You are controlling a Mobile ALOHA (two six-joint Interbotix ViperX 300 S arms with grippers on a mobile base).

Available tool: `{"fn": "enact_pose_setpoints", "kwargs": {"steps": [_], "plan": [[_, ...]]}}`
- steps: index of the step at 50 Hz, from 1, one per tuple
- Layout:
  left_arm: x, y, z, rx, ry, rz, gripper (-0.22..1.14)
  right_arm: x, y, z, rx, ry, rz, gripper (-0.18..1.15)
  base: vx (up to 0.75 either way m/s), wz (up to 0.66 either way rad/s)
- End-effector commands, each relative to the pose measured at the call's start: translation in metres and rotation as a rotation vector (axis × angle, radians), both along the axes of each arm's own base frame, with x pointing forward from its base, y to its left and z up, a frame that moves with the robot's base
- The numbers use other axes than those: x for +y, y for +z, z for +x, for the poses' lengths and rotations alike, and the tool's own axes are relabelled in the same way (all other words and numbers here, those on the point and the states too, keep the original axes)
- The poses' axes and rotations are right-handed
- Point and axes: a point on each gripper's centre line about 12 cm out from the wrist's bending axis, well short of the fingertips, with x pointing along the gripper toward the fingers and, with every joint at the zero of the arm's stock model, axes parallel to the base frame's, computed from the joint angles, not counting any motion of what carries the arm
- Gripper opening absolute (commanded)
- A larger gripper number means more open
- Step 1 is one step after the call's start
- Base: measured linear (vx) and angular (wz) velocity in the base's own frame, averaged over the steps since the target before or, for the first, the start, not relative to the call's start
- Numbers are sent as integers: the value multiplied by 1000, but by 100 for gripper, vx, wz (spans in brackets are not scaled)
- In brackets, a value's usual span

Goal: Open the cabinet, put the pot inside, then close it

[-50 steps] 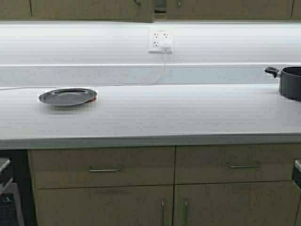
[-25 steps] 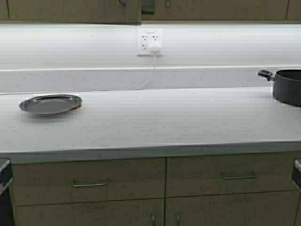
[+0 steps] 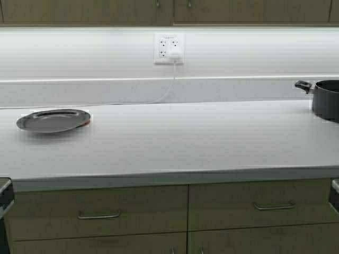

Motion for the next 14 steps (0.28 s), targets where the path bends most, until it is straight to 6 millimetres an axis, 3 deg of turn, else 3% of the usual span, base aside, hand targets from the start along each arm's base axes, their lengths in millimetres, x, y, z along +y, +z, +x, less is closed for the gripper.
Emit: {"fn": "enact_pose_setpoints", "kwargs": {"steps": [1, 9, 14], "plan": [[13, 16, -34, -41, 7, -12, 4, 1, 12, -4, -34, 6, 14, 7, 6, 2], [21, 4, -55, -17, 8, -5, 4, 2, 20, -1, -61, 8, 21, 7, 6, 4], [25, -1, -64, -10, 12, -6, 4, 8, 34, 18, -100, 13, 27, 7, 6, 4]]}}
